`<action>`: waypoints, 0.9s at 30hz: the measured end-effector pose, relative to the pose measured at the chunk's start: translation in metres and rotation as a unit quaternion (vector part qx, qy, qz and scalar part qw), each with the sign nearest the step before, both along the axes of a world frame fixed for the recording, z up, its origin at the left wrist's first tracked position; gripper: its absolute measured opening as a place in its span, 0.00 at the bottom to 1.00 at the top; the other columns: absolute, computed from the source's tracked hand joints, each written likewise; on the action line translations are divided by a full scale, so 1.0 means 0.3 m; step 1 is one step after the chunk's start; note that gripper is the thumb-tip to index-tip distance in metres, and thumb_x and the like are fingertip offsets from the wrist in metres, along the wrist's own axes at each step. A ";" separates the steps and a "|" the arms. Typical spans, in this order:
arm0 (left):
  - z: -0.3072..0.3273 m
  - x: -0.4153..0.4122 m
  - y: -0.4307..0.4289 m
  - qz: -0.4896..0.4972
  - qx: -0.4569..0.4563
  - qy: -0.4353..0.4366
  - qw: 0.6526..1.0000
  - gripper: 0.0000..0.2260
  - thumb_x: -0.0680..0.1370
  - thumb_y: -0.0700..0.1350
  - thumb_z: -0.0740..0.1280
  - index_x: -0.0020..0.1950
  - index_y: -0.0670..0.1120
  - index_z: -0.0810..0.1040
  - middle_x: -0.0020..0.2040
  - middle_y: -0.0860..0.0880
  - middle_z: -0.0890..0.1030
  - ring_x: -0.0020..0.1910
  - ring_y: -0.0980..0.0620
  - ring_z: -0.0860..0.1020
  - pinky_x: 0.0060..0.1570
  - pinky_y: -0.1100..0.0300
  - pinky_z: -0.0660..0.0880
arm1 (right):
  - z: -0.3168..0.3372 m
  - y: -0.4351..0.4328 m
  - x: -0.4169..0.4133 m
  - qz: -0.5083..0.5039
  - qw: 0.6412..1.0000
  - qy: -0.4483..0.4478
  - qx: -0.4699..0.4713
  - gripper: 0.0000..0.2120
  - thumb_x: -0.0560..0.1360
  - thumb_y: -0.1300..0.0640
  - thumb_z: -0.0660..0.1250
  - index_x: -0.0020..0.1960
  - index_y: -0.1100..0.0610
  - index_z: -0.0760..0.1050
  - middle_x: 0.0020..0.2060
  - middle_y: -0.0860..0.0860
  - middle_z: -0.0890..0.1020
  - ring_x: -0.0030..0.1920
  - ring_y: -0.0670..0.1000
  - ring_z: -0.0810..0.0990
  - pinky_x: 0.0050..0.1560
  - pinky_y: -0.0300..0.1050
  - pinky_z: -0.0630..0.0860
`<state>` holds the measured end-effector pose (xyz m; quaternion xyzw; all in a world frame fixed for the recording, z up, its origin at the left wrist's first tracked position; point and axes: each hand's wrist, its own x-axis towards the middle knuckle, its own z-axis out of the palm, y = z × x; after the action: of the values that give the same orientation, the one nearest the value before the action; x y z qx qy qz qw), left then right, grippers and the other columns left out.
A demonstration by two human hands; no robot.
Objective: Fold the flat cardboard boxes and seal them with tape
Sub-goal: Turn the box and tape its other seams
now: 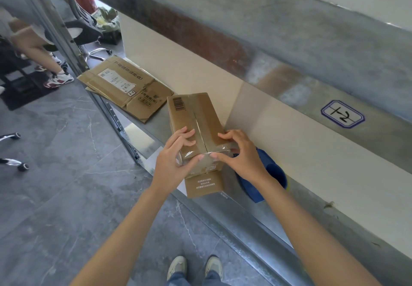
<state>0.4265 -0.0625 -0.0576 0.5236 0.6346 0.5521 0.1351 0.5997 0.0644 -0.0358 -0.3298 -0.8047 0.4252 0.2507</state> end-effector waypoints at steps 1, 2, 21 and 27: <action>0.000 0.001 -0.001 0.000 -0.001 0.003 1.000 0.14 0.74 0.51 0.74 0.51 0.42 0.79 0.66 0.52 0.78 0.74 0.54 0.68 0.63 0.42 0.75 | 0.004 -0.003 0.003 0.002 1.000 -0.002 -0.005 0.21 0.67 0.38 0.75 0.57 0.39 0.74 0.58 0.38 0.73 0.60 0.39 0.75 0.56 0.40 0.77; 0.001 0.001 -0.001 0.000 -0.001 0.005 1.000 0.13 0.74 0.50 0.75 0.51 0.43 0.79 0.66 0.52 0.78 0.74 0.54 0.68 0.63 0.42 0.75 | 0.009 -0.006 0.004 0.001 1.000 -0.004 -0.010 0.22 0.66 0.35 0.73 0.57 0.39 0.73 0.58 0.37 0.73 0.60 0.38 0.74 0.56 0.38 0.76; 0.052 -0.067 -0.024 -0.064 -0.050 -0.007 0.997 0.17 0.74 0.25 0.62 0.55 0.40 0.83 0.66 0.51 0.78 0.74 0.57 0.67 0.66 0.49 0.73 | 0.043 0.048 0.046 0.053 0.996 -0.004 -0.072 0.14 0.80 0.56 0.66 0.64 0.43 0.77 0.62 0.41 0.78 0.60 0.38 0.77 0.57 0.29 0.72; 0.051 -0.067 -0.024 -0.069 -0.045 -0.007 0.997 0.17 0.75 0.25 0.62 0.56 0.40 0.82 0.66 0.50 0.78 0.74 0.56 0.66 0.68 0.48 0.72 | 0.038 0.049 0.044 0.045 0.996 0.002 -0.072 0.15 0.81 0.58 0.65 0.64 0.45 0.78 0.61 0.41 0.79 0.60 0.39 0.78 0.58 0.31 0.74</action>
<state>0.4064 -0.0698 -0.0423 0.5560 0.6198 0.5161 0.2008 0.6129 0.0790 -0.0244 -0.3096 -0.7855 0.4938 0.2081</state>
